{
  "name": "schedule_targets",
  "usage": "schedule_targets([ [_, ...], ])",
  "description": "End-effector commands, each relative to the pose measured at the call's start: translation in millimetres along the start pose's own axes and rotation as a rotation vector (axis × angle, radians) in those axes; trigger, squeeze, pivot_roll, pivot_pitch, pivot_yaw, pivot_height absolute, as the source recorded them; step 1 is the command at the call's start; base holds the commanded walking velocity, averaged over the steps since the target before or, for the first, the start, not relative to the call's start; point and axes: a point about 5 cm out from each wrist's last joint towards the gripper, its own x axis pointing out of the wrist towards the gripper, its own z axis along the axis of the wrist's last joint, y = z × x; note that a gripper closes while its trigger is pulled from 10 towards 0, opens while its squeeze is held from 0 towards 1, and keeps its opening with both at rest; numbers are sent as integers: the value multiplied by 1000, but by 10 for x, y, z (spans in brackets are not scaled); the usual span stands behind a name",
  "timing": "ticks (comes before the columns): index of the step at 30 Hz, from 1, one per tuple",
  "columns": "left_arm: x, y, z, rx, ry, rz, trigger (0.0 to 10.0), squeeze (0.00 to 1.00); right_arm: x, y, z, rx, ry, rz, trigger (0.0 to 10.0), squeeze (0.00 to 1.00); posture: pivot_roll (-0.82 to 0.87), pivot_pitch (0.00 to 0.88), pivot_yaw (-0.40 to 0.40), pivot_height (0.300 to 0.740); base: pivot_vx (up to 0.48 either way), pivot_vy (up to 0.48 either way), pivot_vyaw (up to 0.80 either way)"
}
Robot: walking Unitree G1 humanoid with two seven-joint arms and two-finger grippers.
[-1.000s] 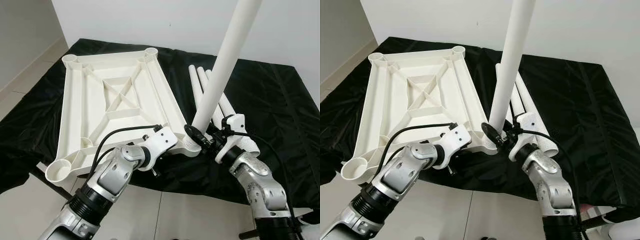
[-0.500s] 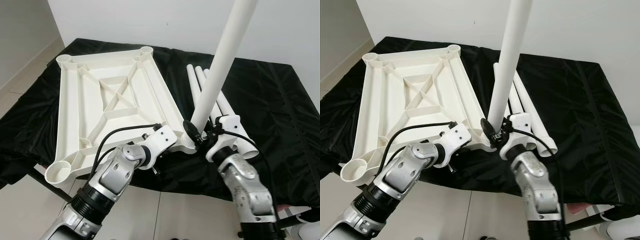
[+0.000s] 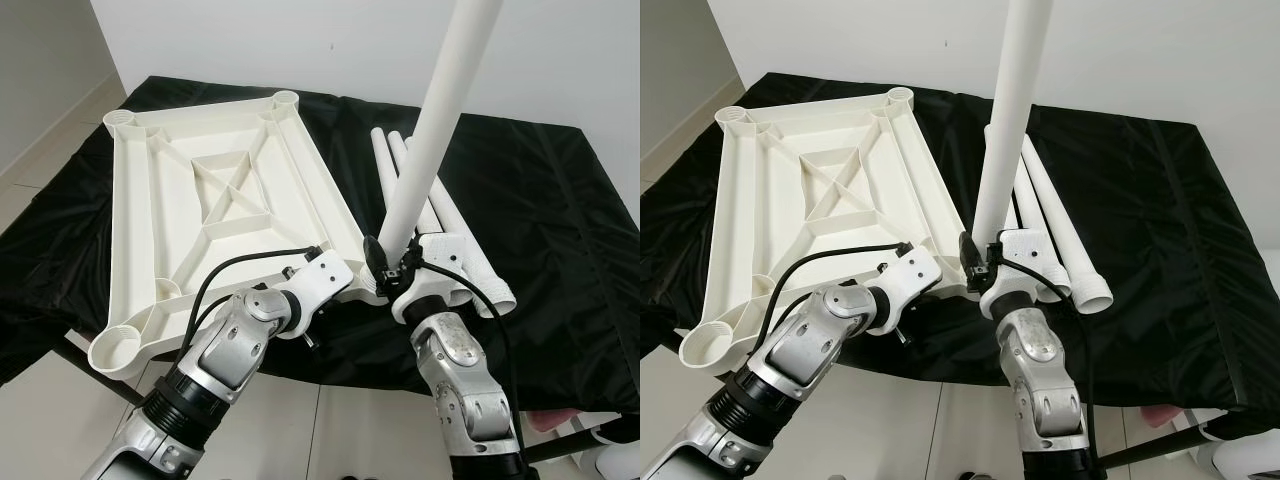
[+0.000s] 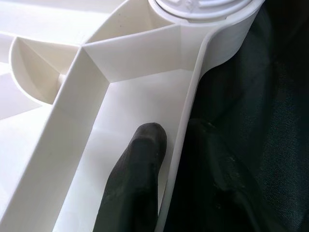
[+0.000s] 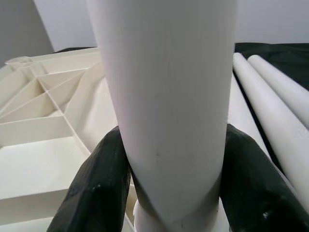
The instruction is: Building children table
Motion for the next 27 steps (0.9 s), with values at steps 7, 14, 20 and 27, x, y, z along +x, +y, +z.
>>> schedule_targets([
  [7,72,-141,-45,-13,23,-65,10000,0,47,109,43,-9,-42,-63,10000,0,-101,141,5,740,0,0,0],
  [14,61,-145,-62,-15,26,-62,10000,0,40,112,3,3,-24,-81,10000,0,-94,129,-1,740,0,0,0],
  [20,63,-148,-66,-15,27,-60,10000,0,34,75,-16,8,-17,-80,10000,0,-94,119,-4,740,0,0,0],
  [27,68,-152,-77,-13,27,-59,10000,0,21,30,-28,22,-12,-43,10000,1000,-97,102,-9,740,0,0,0],
])
